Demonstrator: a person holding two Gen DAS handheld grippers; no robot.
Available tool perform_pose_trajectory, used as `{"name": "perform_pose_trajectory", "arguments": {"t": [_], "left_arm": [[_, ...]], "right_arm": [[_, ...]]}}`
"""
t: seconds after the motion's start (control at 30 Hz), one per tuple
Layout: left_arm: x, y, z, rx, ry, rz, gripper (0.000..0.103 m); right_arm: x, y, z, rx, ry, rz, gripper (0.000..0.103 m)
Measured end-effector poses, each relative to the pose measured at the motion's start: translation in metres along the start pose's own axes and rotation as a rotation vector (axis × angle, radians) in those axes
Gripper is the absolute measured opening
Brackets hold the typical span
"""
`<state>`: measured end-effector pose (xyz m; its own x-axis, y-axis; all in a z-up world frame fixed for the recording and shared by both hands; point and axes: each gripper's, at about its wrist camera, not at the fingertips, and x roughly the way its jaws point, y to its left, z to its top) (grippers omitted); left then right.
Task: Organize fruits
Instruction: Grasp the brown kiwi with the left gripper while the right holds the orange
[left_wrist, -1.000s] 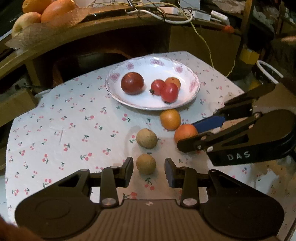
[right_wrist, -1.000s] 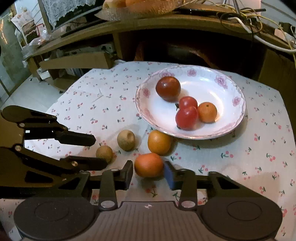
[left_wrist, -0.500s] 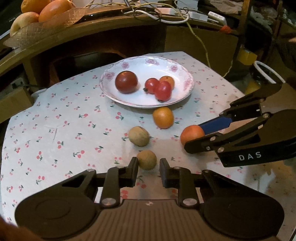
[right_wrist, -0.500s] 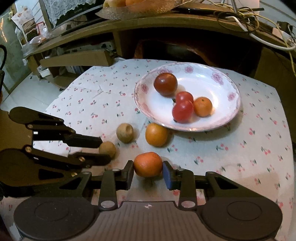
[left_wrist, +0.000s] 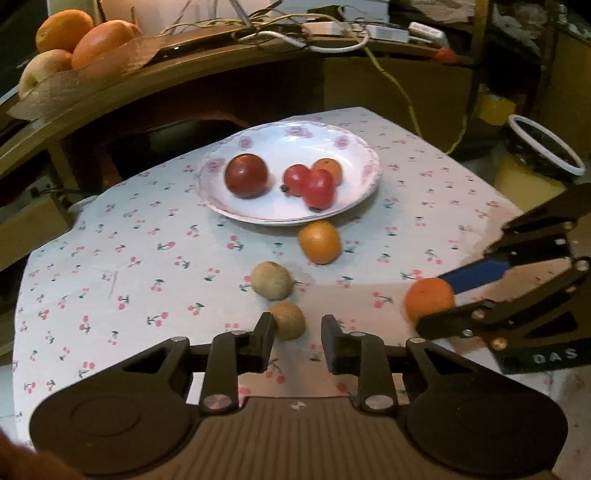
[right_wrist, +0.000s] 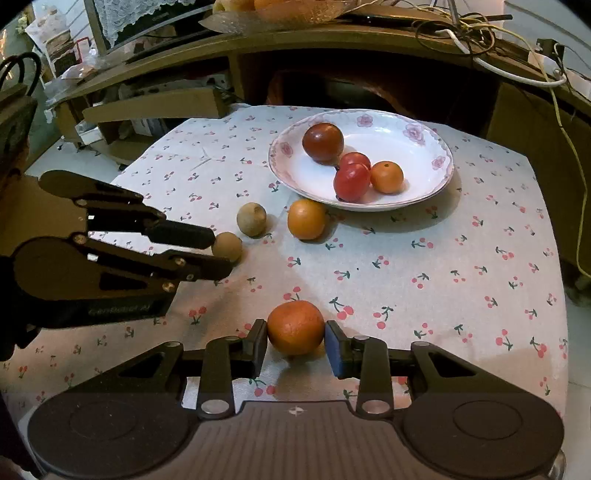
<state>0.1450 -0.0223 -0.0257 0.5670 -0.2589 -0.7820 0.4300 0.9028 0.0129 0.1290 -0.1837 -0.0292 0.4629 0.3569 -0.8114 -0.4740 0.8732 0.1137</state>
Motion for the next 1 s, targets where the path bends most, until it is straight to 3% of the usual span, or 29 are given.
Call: {"name": "perform_pose_trajectory", "arguments": {"t": [0.23, 0.5, 1.0], "left_arm": [[0.012, 0.0, 0.003, 0.009, 0.002, 0.033, 0.047], [0.019, -0.001, 0.002, 0.012, 0.016, 0.021, 0.047], [0.014, -0.004, -0.004, 0.028, 0.02, -0.003, 0.048]], "right_arm": [[-0.003, -0.007, -0.001, 0.006, -0.014, 0.019, 0.037], [-0.003, -0.011, -0.001, -0.001, -0.006, 0.021, 0.047], [0.0, -0.009, -0.006, -0.04, 0.007, 0.018, 0.054]]}}
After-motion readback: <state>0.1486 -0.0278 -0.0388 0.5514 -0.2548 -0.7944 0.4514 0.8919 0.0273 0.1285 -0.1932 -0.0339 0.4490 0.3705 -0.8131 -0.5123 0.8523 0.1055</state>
